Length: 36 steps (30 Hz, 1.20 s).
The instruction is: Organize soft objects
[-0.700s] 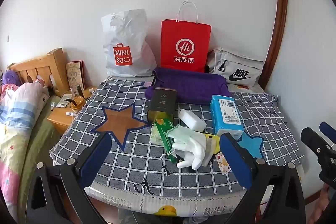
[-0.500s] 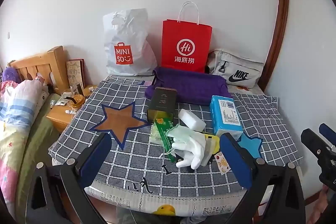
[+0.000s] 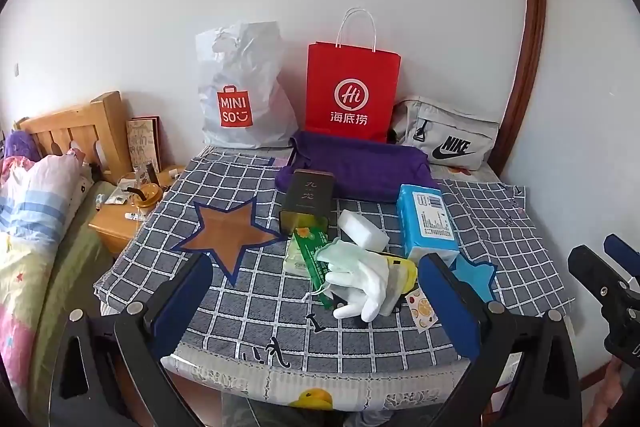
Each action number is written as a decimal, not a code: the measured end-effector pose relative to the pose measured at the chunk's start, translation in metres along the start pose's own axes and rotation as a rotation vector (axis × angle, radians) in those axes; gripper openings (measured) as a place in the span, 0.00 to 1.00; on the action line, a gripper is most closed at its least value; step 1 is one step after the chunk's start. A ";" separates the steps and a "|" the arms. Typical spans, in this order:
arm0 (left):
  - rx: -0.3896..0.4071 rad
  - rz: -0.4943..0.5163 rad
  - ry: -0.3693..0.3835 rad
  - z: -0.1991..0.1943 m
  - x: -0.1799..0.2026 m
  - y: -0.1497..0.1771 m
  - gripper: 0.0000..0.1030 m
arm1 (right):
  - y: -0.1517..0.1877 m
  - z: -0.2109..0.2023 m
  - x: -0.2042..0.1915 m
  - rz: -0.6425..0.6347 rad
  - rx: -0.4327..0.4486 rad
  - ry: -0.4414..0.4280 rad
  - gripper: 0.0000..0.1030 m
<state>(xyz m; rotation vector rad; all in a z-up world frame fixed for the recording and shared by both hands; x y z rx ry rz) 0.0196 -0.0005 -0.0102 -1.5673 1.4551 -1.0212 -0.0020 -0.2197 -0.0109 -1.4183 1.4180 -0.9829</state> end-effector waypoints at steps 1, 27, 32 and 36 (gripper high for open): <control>0.000 -0.002 -0.001 0.000 0.000 0.000 1.00 | 0.000 0.000 0.000 0.001 0.001 -0.001 0.97; 0.006 0.001 0.009 -0.007 0.000 -0.002 1.00 | -0.006 -0.013 -0.003 0.008 0.023 -0.006 0.97; 0.006 0.003 0.007 -0.007 0.001 -0.003 1.00 | -0.006 -0.013 -0.003 0.008 0.026 -0.007 0.97; 0.008 0.003 0.009 -0.007 0.001 -0.003 1.00 | -0.006 -0.014 -0.004 0.007 0.029 -0.007 0.97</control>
Point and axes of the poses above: each gripper's, at about its wrist camera, not at the fingertips, and z roughly the way its jaws point, x to its right, y to its underside, the point moved 3 cm from there along z, roughly the way its jaws point, and after that the axes turned 14 degrees about x, right-handed, at the moved point
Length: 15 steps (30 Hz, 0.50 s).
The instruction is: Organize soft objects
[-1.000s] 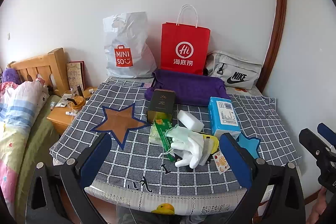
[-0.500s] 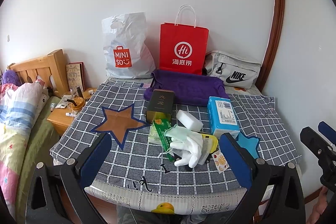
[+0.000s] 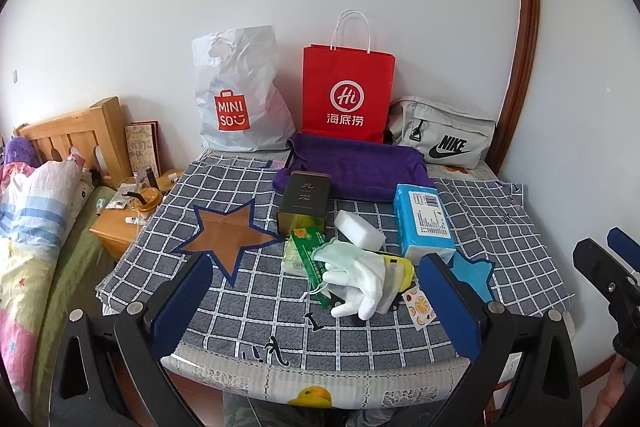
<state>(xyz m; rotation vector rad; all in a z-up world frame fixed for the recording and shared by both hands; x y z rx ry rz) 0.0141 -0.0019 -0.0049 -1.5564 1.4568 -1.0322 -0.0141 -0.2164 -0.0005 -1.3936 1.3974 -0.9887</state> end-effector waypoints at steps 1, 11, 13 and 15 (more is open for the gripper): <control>0.001 0.000 0.001 -0.001 0.000 -0.001 1.00 | 0.000 0.000 0.000 0.000 0.001 0.000 0.97; 0.005 0.007 0.006 -0.002 0.002 -0.005 1.00 | -0.002 -0.002 -0.001 -0.004 0.008 -0.007 0.97; 0.004 0.009 0.005 -0.002 0.002 -0.007 1.00 | -0.002 -0.002 -0.001 -0.004 0.009 -0.009 0.97; 0.006 0.008 0.006 -0.003 0.002 -0.005 1.00 | -0.002 -0.002 -0.002 -0.005 0.008 -0.008 0.97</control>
Point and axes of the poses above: each gripper's, at about its wrist camera, not at the fingertips, and z roughly the way its jaws point, x to its right, y to its underside, the point moved 3 cm from there along z, roughly the way its jaws point, and after that the axes turned 14 degrees about x, right-handed, at the moved point
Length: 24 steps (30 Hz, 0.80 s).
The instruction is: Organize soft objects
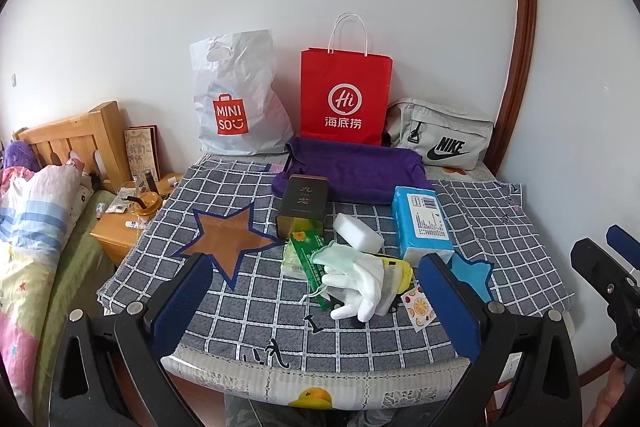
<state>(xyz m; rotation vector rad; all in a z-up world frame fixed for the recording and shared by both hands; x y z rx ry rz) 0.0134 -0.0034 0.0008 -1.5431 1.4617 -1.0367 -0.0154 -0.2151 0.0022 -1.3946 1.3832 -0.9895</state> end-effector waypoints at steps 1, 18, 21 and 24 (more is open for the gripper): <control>0.000 0.000 -0.001 0.000 0.000 0.000 1.00 | 0.001 -0.001 0.000 0.001 0.002 -0.001 0.97; 0.005 0.003 0.001 -0.001 0.000 -0.002 1.00 | 0.001 -0.002 -0.001 0.000 0.005 -0.005 0.97; 0.005 0.005 0.000 -0.001 0.000 -0.001 1.00 | 0.000 -0.002 -0.001 -0.003 0.006 -0.004 0.97; 0.005 0.003 0.003 -0.001 0.000 -0.002 1.00 | 0.000 -0.002 -0.001 0.001 0.007 -0.005 0.97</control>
Point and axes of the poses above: each gripper's, at about its wrist camera, not at the fingertips, and z roughly the way its jaws point, x to its right, y to its underside, the point moved 3 cm from there along z, roughly the way its jaws point, and after that the axes turned 14 degrees about x, right-handed, at the moved point
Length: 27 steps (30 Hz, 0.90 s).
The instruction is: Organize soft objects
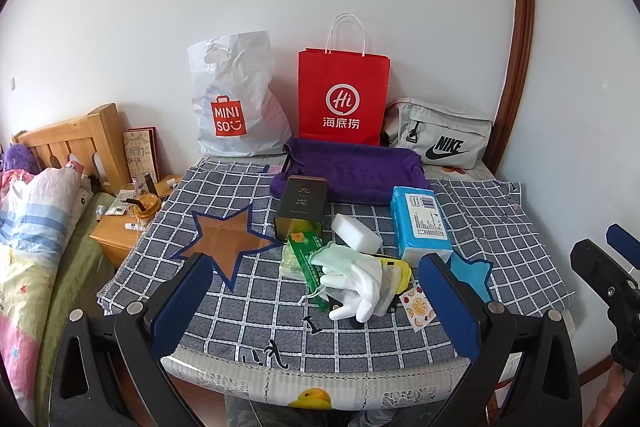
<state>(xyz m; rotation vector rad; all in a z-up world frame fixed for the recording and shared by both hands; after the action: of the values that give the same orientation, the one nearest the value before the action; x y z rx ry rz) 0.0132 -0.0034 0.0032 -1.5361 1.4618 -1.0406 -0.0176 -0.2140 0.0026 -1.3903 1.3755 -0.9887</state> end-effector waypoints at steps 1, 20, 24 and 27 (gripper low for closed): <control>0.000 0.000 0.002 0.000 0.000 0.000 1.00 | 0.000 0.000 0.000 0.000 0.002 -0.002 0.97; -0.168 -0.002 -0.057 0.079 -0.023 0.054 1.00 | 0.062 0.067 0.021 0.021 -0.139 -0.041 0.97; -0.219 -0.013 -0.070 0.102 -0.031 0.073 1.00 | 0.089 0.093 0.027 0.037 -0.210 -0.046 0.97; -0.247 -0.021 -0.080 0.117 -0.037 0.087 1.00 | 0.112 0.113 0.029 0.046 -0.265 -0.059 0.96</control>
<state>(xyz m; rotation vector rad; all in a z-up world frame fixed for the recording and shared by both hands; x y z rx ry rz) 0.0881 0.0272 -0.1234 -1.7478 1.5671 -0.8236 0.0639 -0.2311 -0.1363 -1.5608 1.5281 -0.7486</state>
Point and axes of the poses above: each gripper's, at about its wrist camera, not at the fingertips, and z roughly the way its jaws point, x to its right, y to its underside, the point moved 3 cm from there along z, roughly the way its jaws point, and after that the axes turned 14 degrees about x, right-handed, at the moved point
